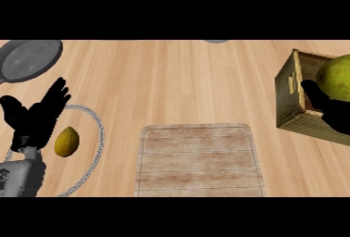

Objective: Pick the pear from the cutting board and place it in the basket

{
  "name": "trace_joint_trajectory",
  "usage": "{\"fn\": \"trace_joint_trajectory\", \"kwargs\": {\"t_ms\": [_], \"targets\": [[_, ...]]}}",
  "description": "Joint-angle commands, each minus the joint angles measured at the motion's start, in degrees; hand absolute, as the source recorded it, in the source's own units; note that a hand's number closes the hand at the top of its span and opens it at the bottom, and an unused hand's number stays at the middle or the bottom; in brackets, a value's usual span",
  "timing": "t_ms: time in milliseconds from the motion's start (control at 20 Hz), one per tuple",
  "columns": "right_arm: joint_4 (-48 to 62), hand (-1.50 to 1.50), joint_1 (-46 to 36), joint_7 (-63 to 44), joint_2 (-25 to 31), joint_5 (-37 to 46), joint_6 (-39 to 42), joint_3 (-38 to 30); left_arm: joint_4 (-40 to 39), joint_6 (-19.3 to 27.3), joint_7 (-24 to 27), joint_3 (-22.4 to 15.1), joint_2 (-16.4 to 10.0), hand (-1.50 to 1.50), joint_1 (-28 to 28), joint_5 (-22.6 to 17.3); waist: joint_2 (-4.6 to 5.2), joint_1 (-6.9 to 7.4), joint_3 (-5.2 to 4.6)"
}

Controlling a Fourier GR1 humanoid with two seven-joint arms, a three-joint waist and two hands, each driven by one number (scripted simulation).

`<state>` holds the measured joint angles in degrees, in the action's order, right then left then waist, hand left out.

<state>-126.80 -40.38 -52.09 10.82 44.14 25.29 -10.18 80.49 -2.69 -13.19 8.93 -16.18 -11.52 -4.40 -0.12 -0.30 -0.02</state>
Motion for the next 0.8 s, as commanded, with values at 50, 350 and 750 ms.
{"fn": "trace_joint_trajectory", "kwargs": {"t_ms": [50, 350, 750], "targets": [[6.0, 1.50, 0.1, 5.4, 7.0, -9.8, 2.4, -12.4, -2.4, 1.2, 1.8, -1.5, 2.2, 0.00, -0.6, 2.0, 0.13, -0.11, 0.03], [16.6, 1.50, 4.0, 17.1, 12.2, -11.0, -2.4, -16.2, 1.2, -0.9, 0.5, 0.5, 0.5, 0.00, 2.0, 0.2, 0.13, 0.51, 0.03], [21.2, 1.50, 13.3, 23.4, 11.8, -4.5, -15.1, -22.2, 0.4, -0.8, 1.9, 0.1, 1.3, 0.00, 1.8, 1.1, 0.37, 0.55, 0.09]]}}
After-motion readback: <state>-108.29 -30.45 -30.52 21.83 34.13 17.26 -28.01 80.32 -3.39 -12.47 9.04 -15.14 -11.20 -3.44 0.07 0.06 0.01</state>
